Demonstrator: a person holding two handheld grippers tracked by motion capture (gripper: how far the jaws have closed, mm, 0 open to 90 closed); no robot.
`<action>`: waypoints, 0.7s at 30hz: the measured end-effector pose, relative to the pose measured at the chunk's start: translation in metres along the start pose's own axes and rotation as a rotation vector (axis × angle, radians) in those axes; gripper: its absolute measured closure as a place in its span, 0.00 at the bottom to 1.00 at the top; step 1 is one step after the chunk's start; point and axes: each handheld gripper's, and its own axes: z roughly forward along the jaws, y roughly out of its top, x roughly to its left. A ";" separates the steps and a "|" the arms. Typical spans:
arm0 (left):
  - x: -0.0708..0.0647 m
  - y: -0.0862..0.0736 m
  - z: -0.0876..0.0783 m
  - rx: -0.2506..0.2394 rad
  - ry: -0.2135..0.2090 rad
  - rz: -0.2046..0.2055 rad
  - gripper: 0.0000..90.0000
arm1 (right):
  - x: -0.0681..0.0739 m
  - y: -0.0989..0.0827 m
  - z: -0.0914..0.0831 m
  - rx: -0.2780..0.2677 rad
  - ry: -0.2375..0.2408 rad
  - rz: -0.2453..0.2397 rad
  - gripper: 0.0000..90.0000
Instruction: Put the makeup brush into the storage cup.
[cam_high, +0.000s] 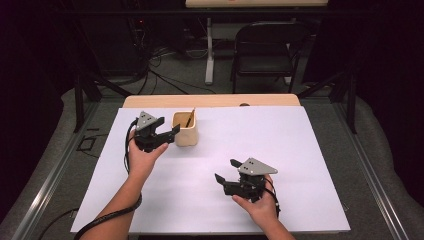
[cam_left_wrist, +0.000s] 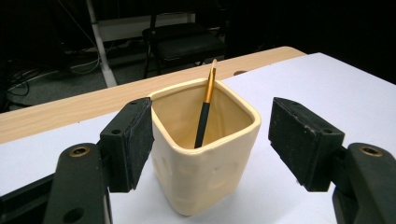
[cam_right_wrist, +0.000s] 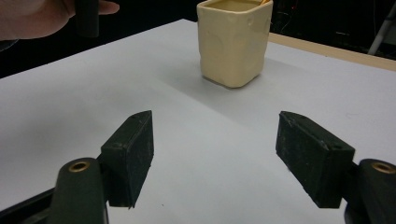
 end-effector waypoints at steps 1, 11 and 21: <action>0.000 0.000 -0.001 -0.005 0.000 0.001 0.34 | 0.000 0.000 0.000 0.000 0.000 -0.001 0.31; -0.007 -0.001 -0.010 -0.005 -0.025 0.021 0.34 | 0.000 0.000 0.000 0.001 0.000 -0.003 0.31; -0.015 -0.008 -0.018 0.003 -0.047 0.032 0.34 | 0.000 0.000 -0.001 0.000 -0.001 -0.006 0.31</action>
